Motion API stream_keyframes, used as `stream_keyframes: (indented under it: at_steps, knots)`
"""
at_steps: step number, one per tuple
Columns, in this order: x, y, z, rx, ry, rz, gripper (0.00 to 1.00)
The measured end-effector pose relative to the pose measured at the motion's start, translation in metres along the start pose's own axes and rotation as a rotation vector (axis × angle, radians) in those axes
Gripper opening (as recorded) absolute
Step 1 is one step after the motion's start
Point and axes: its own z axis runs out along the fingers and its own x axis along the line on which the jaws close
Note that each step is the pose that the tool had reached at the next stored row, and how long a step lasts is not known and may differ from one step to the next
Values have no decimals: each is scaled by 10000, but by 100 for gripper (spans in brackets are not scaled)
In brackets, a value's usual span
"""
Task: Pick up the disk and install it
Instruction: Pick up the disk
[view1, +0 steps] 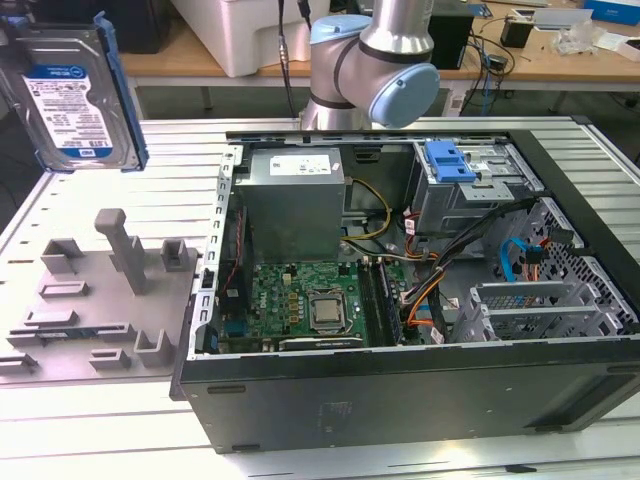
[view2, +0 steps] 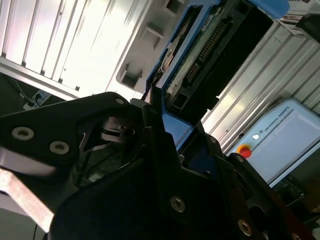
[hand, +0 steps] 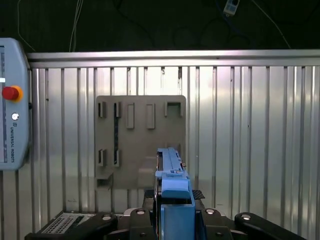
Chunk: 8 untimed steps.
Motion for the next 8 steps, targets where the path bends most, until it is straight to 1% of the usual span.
stream_keyframes:
  at_steps: [2, 8]
  knots:
    - [28, -119, -23, -16, -1, -1, 36]
    - [93, -330, -65, -40, -1, -1, 36]
